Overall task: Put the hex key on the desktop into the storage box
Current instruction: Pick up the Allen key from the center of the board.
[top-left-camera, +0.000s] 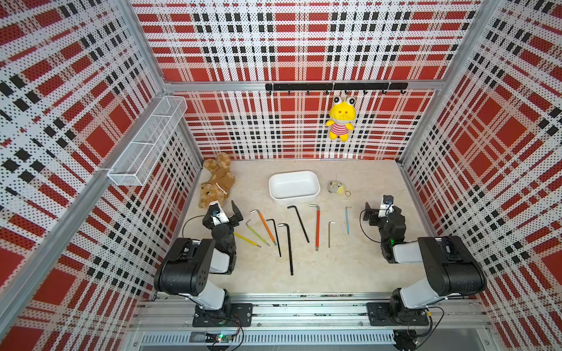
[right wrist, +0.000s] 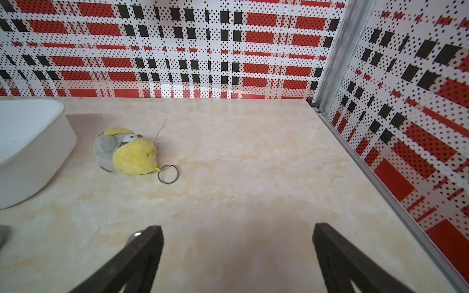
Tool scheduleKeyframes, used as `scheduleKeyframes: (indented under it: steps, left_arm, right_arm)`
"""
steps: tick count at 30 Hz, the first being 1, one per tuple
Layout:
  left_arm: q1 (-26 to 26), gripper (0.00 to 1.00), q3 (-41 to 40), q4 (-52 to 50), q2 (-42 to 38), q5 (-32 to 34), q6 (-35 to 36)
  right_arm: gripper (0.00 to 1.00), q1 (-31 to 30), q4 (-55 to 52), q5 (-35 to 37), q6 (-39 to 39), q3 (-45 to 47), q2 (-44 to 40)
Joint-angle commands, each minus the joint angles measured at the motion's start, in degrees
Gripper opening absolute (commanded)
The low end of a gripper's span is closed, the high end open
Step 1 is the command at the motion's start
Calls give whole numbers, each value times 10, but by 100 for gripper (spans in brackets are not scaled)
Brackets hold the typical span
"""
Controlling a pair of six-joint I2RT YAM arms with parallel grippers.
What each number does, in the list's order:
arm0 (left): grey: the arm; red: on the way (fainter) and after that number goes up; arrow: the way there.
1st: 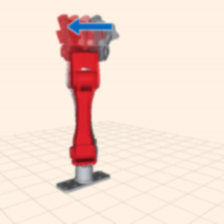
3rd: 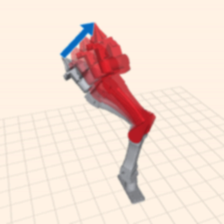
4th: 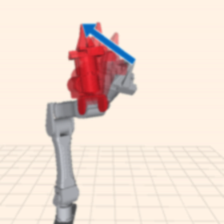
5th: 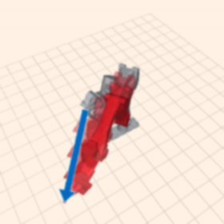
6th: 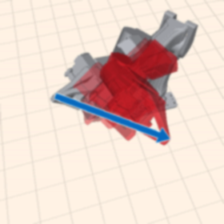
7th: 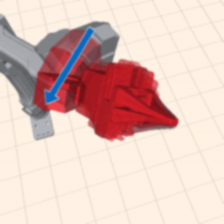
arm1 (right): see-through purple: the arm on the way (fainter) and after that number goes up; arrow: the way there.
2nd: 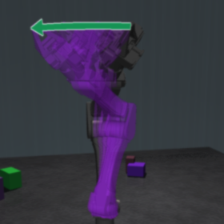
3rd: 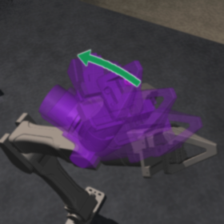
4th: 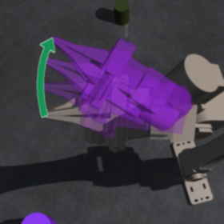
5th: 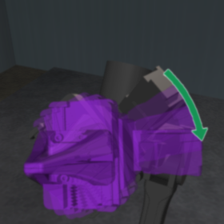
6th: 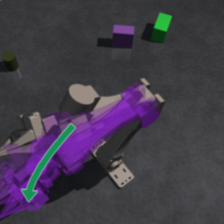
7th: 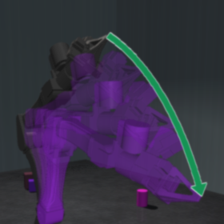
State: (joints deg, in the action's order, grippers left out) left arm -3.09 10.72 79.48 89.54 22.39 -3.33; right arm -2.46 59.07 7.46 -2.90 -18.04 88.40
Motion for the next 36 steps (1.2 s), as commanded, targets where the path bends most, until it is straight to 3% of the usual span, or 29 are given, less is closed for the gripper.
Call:
scheduleKeyframes:
  steps: [1, 22, 28, 31, 36]
  left_arm:
    - [-2, 99, 9, 8, 5, -1, 5]
    - [2, 99, 13, -8, -10, -18, 5]
    - [-30, 100, 56, -151, -104, 57, 22]
    - [-54, 95, 92, -236, -158, 101, 9]
    - [-64, 91, 202, -424, -221, 49, -54]
  right_arm:
    - [100, 3, 13, -3, -5, 0, -1]
    - [100, 3, 0, -7, -2, -3, -11]
    - [100, 1, -260, 40, -12, -104, -125]
    - [100, 1, -456, 93, -57, -192, -155]
    - [100, -11, -746, 108, -118, -357, -132]
